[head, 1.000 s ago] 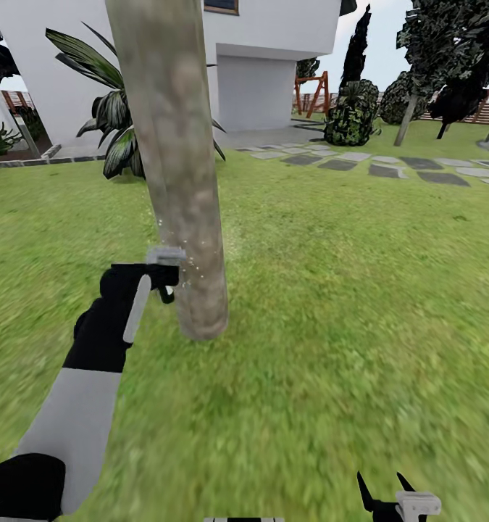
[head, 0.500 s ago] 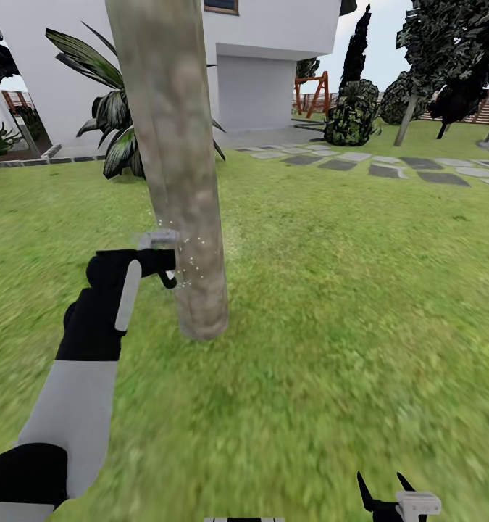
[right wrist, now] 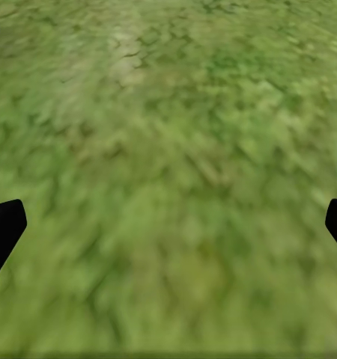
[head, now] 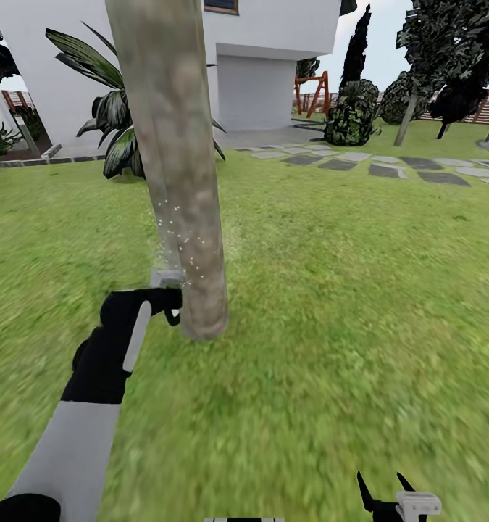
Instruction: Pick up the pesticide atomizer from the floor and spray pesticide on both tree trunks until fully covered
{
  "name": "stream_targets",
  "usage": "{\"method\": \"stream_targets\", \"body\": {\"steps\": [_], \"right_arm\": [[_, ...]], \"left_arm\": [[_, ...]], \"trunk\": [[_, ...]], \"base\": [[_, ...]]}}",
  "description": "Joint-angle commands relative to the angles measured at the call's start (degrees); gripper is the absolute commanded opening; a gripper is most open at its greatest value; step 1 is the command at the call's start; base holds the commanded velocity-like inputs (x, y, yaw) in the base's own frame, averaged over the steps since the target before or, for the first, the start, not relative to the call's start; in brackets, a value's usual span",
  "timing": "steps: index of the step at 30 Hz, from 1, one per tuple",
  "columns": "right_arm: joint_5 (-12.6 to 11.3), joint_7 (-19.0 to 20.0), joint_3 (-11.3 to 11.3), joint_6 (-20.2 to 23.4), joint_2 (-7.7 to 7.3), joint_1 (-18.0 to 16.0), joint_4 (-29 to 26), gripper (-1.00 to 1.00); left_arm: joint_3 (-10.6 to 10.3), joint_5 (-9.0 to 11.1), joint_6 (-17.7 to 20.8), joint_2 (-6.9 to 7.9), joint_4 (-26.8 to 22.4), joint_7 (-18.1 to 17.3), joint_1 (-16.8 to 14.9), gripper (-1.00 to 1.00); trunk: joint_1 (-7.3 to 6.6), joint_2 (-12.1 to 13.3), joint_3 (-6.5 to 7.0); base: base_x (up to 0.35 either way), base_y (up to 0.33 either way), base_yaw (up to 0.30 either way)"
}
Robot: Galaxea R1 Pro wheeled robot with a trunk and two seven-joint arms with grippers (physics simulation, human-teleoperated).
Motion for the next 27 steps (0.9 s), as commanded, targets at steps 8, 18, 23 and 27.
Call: {"method": "stream_targets", "body": {"steps": [8, 18, 23, 27], "right_arm": [[0.00, 0.00, 0.02, 0.00, 0.00, 0.00, 0.02, 1.00], [0.00, 0.00, -0.05, 0.08, 0.01, 0.00, 0.02, 1.00], [0.00, 0.00, -0.02, 0.09, 0.00, 0.00, 0.02, 1.00], [0.00, 0.00, -0.06, 0.09, 0.00, 0.00, 0.02, 1.00]], "left_arm": [[-0.07, -0.61, -16.39, -0.09, 13.63, 1.49, 5.76, -1.00], [0.49, 0.20, -35.39, -0.58, 29.64, 16.05, 7.94, -1.00], [0.54, -0.47, -38.52, -0.51, 29.84, 16.29, 8.62, -1.00], [0.44, -0.54, -38.55, -0.45, 29.72, 17.76, 8.86, -1.00]], "trunk": [[-0.01, 0.00, 0.01], [-0.01, 0.00, 0.01], [-0.01, 0.00, 0.01], [-0.01, 0.00, 0.01]], "base": [[0.000, 0.000, 0.000], [0.000, -0.006, 0.000], [0.090, -0.229, 0.000], [0.018, -0.270, 0.000]]}}
